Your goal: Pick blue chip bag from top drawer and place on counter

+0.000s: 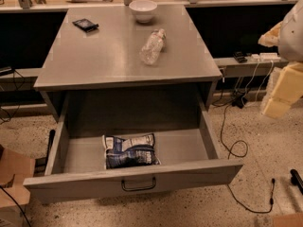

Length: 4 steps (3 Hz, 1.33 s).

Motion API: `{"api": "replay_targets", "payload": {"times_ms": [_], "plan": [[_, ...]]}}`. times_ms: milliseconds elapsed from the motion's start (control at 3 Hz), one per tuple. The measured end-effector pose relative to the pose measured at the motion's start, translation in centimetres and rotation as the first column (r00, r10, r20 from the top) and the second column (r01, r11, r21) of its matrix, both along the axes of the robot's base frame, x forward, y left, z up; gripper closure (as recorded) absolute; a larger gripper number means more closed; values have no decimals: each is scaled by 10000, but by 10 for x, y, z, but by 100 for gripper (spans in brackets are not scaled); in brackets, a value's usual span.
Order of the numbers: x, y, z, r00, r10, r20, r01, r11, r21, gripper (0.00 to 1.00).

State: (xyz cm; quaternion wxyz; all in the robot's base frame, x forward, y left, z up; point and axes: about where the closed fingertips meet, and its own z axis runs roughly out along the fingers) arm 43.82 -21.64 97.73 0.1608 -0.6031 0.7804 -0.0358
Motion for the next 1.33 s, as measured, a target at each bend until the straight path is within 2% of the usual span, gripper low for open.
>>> {"api": "replay_targets", "payload": {"times_ms": [333, 667, 1000, 1333], "plan": [[0, 0, 0, 10000, -1, 0, 1, 10000, 2, 0], [12, 16, -18, 9994, -313, -170, 325, 9969, 720, 0], [24, 33, -38, 9970, -631, -447, 687, 9880, 1384, 0], [38, 51, -79, 9858, -1140, -1236, 1409, 9612, 2371, 0]]}}
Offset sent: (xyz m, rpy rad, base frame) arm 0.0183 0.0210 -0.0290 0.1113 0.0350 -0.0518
